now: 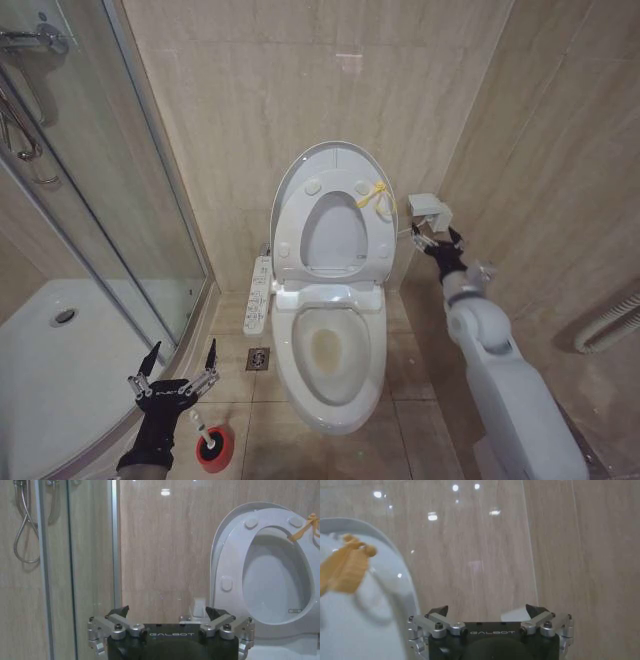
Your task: Open the toilet lid, clean the toilet bowl with a toilet brush, close the toilet lid, and flush.
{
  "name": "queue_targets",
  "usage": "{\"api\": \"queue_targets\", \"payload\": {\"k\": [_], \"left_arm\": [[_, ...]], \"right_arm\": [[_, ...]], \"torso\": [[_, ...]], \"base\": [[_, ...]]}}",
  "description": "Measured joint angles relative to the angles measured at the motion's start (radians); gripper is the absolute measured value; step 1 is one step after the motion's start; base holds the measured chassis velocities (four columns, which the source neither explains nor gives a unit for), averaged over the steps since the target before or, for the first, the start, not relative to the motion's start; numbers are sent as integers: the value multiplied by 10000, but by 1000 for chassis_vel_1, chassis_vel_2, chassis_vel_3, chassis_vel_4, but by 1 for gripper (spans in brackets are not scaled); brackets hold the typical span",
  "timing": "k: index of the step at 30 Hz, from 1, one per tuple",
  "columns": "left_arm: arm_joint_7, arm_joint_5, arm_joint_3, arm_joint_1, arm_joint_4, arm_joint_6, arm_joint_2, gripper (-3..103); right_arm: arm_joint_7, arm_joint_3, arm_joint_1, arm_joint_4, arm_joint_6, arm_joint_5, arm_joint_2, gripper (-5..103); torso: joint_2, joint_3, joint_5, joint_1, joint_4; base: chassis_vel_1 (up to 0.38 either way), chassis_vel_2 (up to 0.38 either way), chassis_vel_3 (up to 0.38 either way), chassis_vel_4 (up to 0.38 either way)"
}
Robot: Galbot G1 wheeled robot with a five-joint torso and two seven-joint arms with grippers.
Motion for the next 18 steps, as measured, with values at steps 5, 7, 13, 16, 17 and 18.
{"api": "queue_targets", "payload": {"k": [5,7,13,16,17,18], "left_arm": [[2,0,1,1,0,0,1,100],[2,0,1,0,0,0,1,100],[2,0,1,0,0,0,1,100],[2,0,2,0,0,0,1,100],[2,0,1,1,0,0,1,100],[2,0,1,1,0,0,1,100]], "right_arm": [[-64,-218,1018,-1082,384,-415,185,100],[-168,-316,1592,-1798,739,-818,245,100],[-356,-387,2199,-2643,1199,-1253,316,100],[-443,-470,2605,-3267,1529,-1691,488,100],[-458,-501,2737,-3491,1689,-1867,557,100],[-458,-501,2737,-3491,1689,-1867,557,100]], "torso": [[0,0,-1,0,-1],[0,0,-2,0,-2],[0,0,0,0,-3],[0,-1,-2,0,-3],[0,0,0,0,-3],[0,0,0,0,-3]], "base": [[0,0,0,0],[0,0,0,0],[0,0,0,0],[0,0,0,0],[0,0,0,0],[0,0,0,0]]}}
